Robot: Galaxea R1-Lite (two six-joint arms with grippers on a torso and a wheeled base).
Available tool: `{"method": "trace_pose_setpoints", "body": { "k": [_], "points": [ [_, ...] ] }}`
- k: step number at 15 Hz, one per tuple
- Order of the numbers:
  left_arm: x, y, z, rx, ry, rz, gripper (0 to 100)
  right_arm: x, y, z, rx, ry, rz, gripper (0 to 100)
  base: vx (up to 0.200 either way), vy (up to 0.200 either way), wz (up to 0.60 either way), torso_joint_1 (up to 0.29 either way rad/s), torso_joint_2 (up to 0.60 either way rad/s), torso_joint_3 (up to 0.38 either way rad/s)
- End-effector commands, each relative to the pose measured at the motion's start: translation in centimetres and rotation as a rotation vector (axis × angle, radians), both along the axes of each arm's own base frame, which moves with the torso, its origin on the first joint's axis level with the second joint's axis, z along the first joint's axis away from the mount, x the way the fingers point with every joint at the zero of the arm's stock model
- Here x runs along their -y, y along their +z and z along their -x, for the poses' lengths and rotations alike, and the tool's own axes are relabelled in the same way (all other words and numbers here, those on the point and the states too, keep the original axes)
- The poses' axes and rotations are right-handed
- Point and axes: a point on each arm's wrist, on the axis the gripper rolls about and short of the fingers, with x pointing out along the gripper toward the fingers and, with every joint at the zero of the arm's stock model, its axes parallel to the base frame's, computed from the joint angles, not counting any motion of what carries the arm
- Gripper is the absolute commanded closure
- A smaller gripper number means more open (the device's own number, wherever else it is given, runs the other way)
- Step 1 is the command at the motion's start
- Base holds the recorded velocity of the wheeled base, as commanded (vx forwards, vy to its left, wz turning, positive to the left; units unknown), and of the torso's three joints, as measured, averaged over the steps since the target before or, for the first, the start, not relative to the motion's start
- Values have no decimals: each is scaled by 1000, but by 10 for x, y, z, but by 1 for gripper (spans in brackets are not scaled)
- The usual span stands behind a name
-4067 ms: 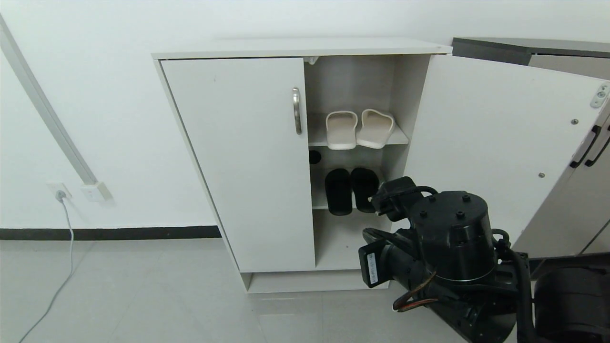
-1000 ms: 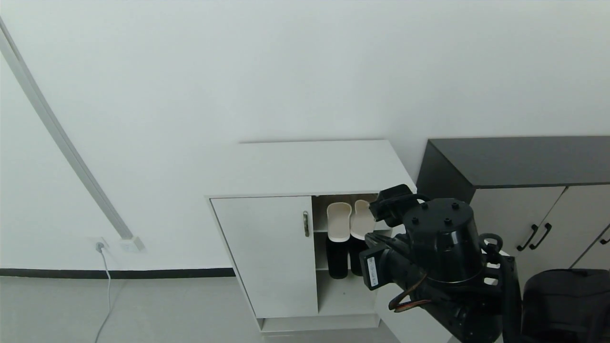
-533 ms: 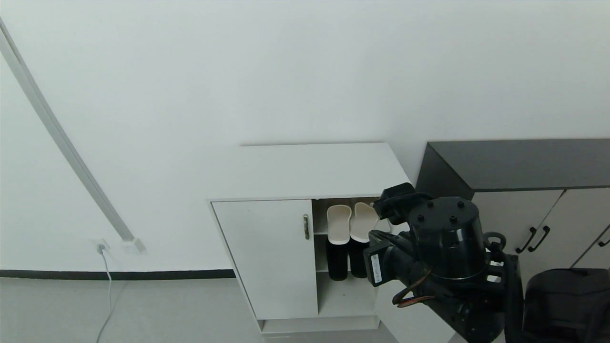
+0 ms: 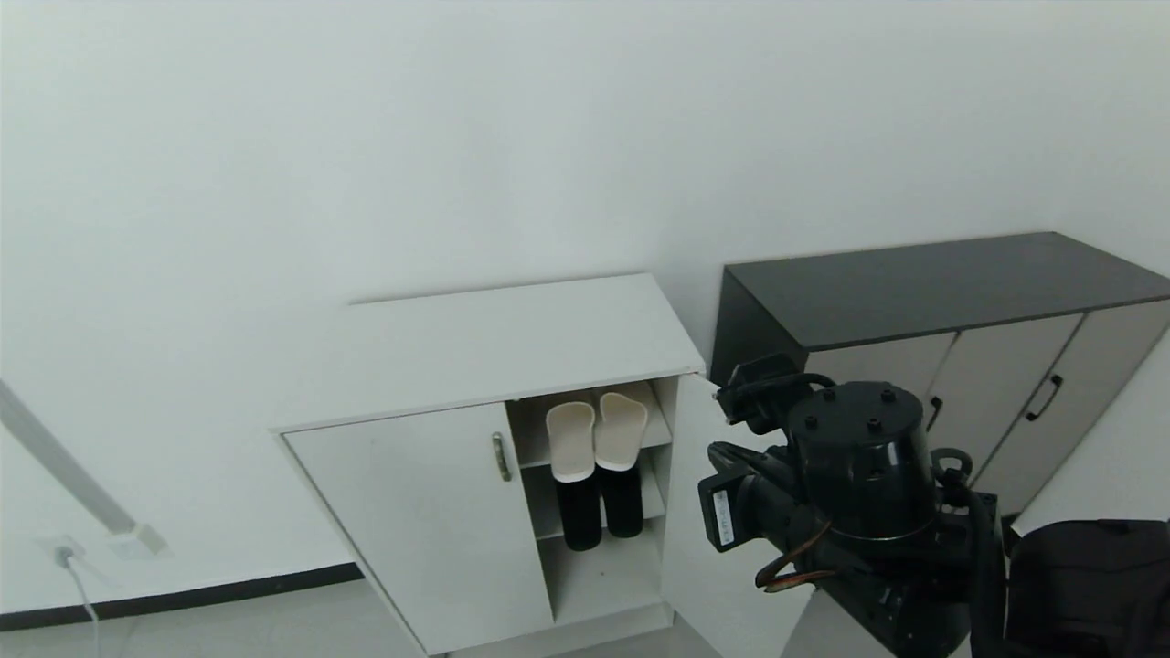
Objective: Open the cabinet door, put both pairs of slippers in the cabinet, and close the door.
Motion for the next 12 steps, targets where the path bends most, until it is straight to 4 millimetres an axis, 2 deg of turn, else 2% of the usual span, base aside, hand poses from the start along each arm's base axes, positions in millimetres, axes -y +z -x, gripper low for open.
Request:
{"method": "trace_pose_setpoints", "body": {
  "k": [1, 10, 12],
  "points": [
    [0, 0, 0, 0, 2, 1, 100, 1, 1, -1, 5, -5, -7, 100, 0, 0, 0, 0, 0, 0],
    [0, 0, 0, 0, 2, -1, 100, 2, -1, -2, 14, -7, 1, 100, 0, 0, 0, 0, 0, 0],
    [0, 0, 0, 1, 0, -1, 100, 2, -1, -2, 17, -7, -3, 100, -200, 0, 0, 7, 2, 7]
  ]
}}
